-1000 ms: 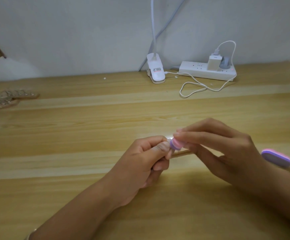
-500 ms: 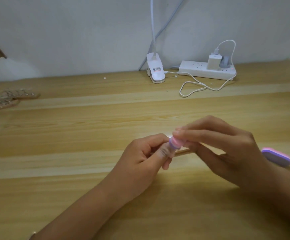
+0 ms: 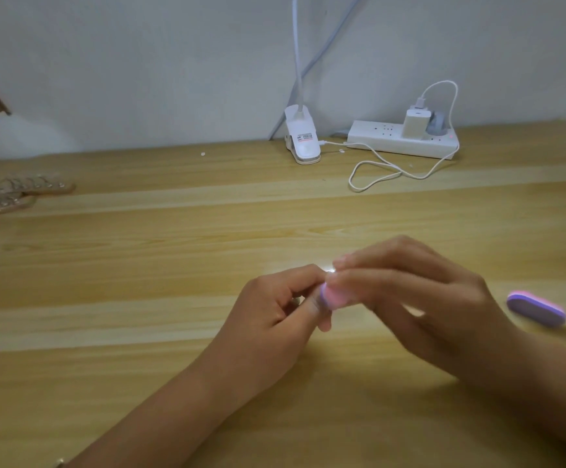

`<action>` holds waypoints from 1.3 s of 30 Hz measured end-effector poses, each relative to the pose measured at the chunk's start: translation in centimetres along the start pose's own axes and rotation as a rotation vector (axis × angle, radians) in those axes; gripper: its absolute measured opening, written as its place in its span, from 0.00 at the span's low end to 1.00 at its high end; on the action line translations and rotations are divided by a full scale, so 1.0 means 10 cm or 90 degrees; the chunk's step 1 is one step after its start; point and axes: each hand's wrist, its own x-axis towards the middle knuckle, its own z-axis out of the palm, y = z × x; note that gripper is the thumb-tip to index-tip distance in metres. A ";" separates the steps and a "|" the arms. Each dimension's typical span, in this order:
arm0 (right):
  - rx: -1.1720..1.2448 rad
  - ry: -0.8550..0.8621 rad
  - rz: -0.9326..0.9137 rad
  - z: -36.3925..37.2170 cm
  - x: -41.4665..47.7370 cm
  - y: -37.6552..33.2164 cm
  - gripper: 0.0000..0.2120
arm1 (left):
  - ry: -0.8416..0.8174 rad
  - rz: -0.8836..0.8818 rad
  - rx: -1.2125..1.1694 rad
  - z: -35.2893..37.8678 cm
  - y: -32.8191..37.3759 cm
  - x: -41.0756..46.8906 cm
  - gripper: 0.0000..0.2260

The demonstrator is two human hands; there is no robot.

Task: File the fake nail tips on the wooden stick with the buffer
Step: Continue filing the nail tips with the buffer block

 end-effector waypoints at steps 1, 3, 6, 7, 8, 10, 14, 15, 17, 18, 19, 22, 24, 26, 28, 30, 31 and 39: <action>-0.005 0.014 0.025 -0.02 0.01 0.03 0.11 | 0.002 -0.003 0.007 0.00 0.00 0.00 0.12; -0.002 0.025 0.045 -0.01 0.00 0.02 0.11 | 0.000 -0.010 0.012 0.01 -0.01 -0.01 0.13; 0.013 0.001 -0.009 0.07 -0.03 -0.07 0.10 | 0.008 -0.004 0.030 0.01 -0.02 -0.03 0.11; 0.010 -0.005 -0.011 0.06 -0.02 -0.05 0.10 | 0.011 -0.003 0.045 0.01 -0.02 -0.03 0.11; 0.003 -0.003 0.008 0.03 -0.02 0.00 0.10 | 0.015 -0.005 0.060 0.01 -0.01 -0.02 0.11; -0.005 0.016 0.057 -0.04 -0.01 0.06 0.10 | 0.024 -0.010 0.070 0.01 -0.01 -0.01 0.10; 0.019 0.018 0.016 0.04 -0.03 -0.06 0.11 | 0.022 0.000 0.018 -0.01 0.00 -0.01 0.10; 0.015 0.012 -0.001 0.05 -0.03 -0.06 0.11 | 0.021 0.002 0.003 -0.02 0.00 -0.01 0.10; 0.000 0.016 0.021 0.02 -0.02 0.00 0.11 | 0.020 -0.001 0.000 -0.02 -0.01 0.00 0.10; -0.002 0.025 0.044 -0.01 -0.02 0.03 0.11 | 0.019 -0.003 0.005 -0.01 -0.01 0.00 0.11; -0.002 0.030 0.058 -0.01 -0.02 0.04 0.11 | 0.016 -0.004 0.010 -0.01 -0.02 0.00 0.12; 0.011 0.015 0.022 0.07 -0.02 -0.03 0.11 | 0.015 -0.006 0.011 0.00 -0.05 -0.01 0.13; -0.006 0.007 0.004 0.07 -0.01 -0.02 0.12 | 0.019 -0.006 0.011 0.01 -0.06 -0.01 0.12; -0.017 0.020 0.038 0.03 -0.01 0.04 0.11 | 0.024 -0.011 0.005 0.01 -0.05 0.01 0.10; -0.008 0.029 0.054 0.02 -0.02 0.04 0.11 | 0.030 -0.017 -0.015 0.01 -0.05 0.01 0.09; -0.003 0.021 0.030 0.06 -0.03 0.00 0.12 | 0.027 -0.009 -0.026 0.01 -0.04 0.01 0.09; -0.004 0.017 0.016 0.07 -0.02 -0.01 0.12 | 0.025 -0.002 -0.027 0.00 -0.04 0.02 0.09; 0.005 0.014 0.000 0.07 -0.01 -0.01 0.10 | 0.035 -0.018 -0.062 0.00 -0.05 0.03 0.08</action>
